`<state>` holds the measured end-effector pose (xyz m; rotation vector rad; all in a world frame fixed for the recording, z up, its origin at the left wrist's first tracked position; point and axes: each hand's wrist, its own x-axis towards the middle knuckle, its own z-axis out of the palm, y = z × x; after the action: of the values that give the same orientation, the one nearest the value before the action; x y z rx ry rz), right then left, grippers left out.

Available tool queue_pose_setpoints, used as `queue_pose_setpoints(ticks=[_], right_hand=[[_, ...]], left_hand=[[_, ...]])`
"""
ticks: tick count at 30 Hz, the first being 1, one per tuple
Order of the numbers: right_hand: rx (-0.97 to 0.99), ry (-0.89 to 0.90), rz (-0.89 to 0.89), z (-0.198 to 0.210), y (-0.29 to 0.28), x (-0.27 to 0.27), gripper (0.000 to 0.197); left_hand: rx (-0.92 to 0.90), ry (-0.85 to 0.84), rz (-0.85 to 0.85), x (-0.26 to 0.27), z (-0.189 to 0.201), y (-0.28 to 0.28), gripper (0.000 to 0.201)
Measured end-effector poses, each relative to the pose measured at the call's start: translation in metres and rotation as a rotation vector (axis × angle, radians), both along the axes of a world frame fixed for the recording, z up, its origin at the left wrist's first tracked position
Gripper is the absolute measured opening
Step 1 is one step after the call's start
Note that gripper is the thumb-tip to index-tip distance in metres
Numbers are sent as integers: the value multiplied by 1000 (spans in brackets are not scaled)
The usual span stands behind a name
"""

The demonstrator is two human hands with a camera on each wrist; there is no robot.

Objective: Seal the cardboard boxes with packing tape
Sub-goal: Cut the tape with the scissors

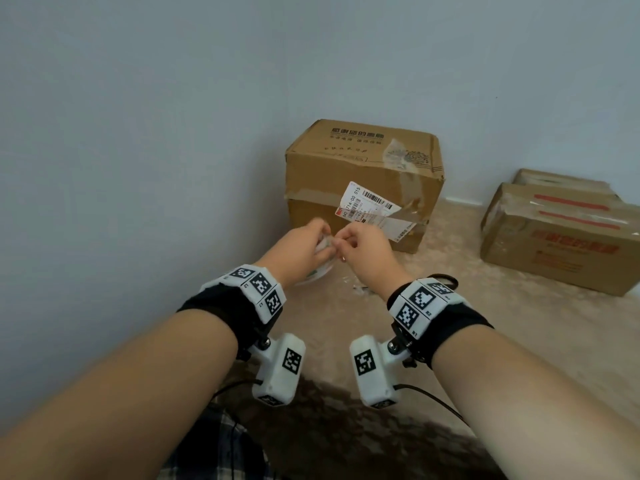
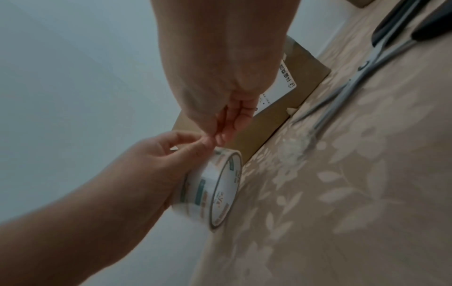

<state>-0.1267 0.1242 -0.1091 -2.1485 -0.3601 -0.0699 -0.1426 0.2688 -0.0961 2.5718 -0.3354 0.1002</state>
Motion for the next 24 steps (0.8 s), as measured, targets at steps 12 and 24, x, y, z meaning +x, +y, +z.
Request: queue_pose_setpoints(ticks=[12,24], right_hand=[[-197,-54,40,8,-2,-12,13],[-204,-412,-554,35,-62,2,50]], left_hand=[[154,-20,-22,-9,5,1,45],[-283,-151,330,25,15,27,58]])
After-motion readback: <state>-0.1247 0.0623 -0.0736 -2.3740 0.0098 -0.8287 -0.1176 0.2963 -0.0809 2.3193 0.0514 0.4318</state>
